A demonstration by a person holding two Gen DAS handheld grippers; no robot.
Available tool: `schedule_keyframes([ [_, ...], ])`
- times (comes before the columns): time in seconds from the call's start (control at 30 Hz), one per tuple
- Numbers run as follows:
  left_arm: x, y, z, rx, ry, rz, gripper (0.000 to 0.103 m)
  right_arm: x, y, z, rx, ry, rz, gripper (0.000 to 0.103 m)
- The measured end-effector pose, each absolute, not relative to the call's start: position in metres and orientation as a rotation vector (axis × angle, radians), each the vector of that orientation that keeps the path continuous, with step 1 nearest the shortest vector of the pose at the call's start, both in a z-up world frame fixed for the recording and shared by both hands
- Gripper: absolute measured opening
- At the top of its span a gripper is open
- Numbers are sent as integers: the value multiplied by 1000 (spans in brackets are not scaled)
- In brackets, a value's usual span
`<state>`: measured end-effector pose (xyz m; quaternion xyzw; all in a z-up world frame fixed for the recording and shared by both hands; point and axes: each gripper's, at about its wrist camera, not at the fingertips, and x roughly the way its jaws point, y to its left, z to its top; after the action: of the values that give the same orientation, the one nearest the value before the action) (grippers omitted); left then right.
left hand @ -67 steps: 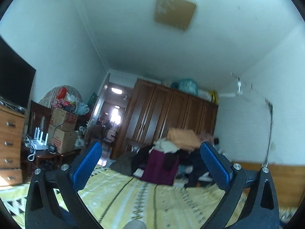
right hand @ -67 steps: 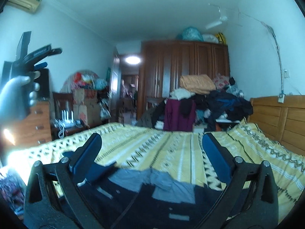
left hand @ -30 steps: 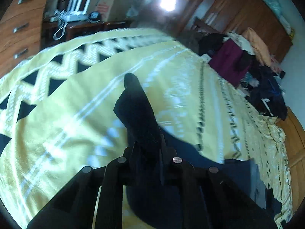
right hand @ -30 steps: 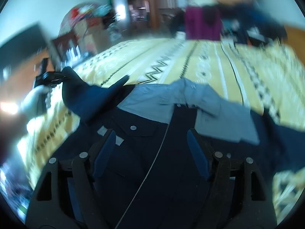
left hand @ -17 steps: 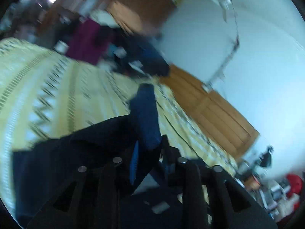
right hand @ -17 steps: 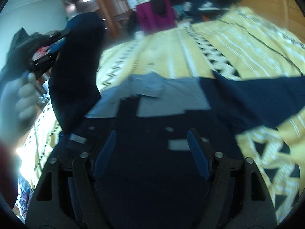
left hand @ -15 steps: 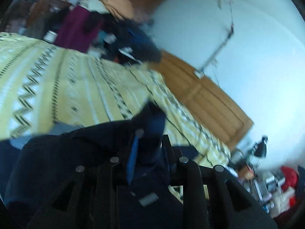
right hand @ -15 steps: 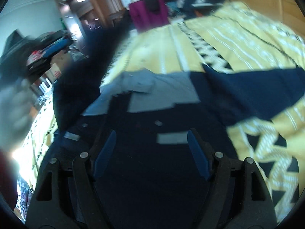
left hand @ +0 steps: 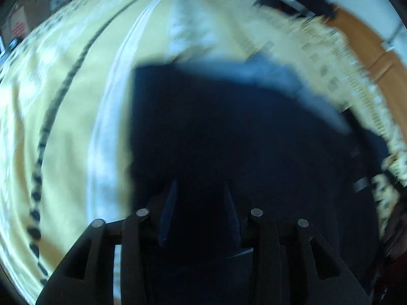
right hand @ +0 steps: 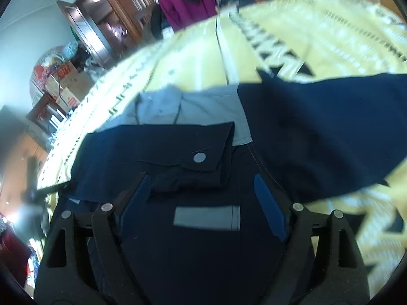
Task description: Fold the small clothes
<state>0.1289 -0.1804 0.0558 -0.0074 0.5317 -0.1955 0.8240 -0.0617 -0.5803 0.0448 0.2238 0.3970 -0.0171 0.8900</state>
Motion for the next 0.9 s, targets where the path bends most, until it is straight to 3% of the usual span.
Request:
schedule_keyframes([
  [0.13,85,-112,76,-94,1087,-368,10,-50,-589,27,496,865,-33,82],
  [0.23,57,-54,87,-99,1071,-179,33,-61,-588,21,515,867,-27,82],
  [0.33,25,-20,105,-123,1044,-129,32,-75,-585,16,535,876,-21,82],
  [0.4,6,-27,123,-79,1006,-195,33,-83,-583,14,533,874,-23,82],
  [0.47,-6,-42,133,-5,993,-277,42,-91,-583,14,537,873,-24,82],
  [0.53,-13,-64,141,48,992,-310,41,-91,-582,16,536,873,-25,82],
  [0.73,-20,-98,194,-47,840,-462,47,-117,-613,38,591,808,-60,82],
  [0.8,-5,-103,189,-46,880,-470,48,-130,-644,47,651,768,-118,82],
  [0.9,30,-137,133,-16,1064,-366,45,-158,-711,64,732,693,-260,82],
])
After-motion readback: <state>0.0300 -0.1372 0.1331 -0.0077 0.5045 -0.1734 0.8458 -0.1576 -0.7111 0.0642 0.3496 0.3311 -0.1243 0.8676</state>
